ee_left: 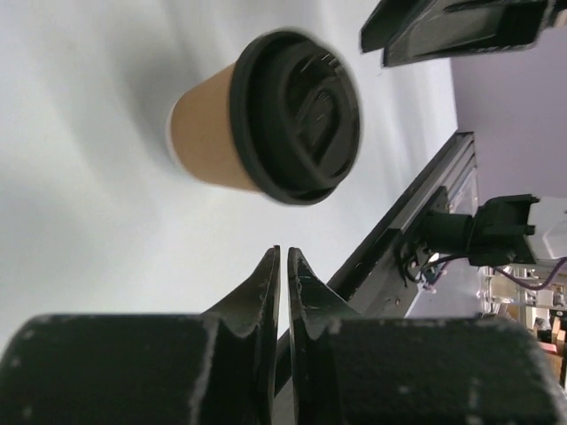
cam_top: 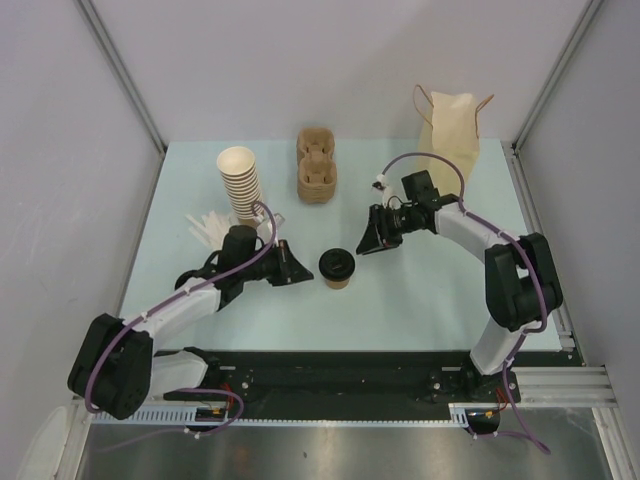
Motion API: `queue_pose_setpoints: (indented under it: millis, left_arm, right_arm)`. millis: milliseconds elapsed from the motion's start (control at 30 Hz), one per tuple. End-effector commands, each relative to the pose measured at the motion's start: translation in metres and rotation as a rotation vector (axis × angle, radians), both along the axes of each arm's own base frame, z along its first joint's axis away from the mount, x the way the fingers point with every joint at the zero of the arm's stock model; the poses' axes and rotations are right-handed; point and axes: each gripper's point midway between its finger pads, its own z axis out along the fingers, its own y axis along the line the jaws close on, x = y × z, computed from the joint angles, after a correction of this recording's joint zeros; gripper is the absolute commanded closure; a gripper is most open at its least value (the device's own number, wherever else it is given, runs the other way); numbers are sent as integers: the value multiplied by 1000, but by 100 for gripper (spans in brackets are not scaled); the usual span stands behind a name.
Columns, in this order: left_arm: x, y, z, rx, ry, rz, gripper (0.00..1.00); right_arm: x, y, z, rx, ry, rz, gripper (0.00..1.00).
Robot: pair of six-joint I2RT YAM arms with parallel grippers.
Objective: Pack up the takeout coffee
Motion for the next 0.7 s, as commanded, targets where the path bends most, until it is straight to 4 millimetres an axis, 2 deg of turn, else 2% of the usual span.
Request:
queue_pose_setpoints:
  millis: [0,133,200,333,467,667]
  left_arm:
    - [17,-18,55,-106,-140,-36,89]
    - [27,-28,62,-130,-145,-26,92]
    - [30,-29,55,-125,-111,-2,94]
    - [29,-30,48,-134,-80,0,94]
    - [28,-33,47,-168,-64,1,94]
    - [28,-39,50,-218,-55,-16,95]
  right_arm:
    - [1,9,50,91,-95,25,64]
    - [-10,33,60,138,-85,58,68]
    - [-10,38,57,140,-55,50,71]
    - [-5,33,46,122,0,14,75]
    - [-1,26,46,134,29,-10,76]
    - [-6,34,47,172,85,4,78]
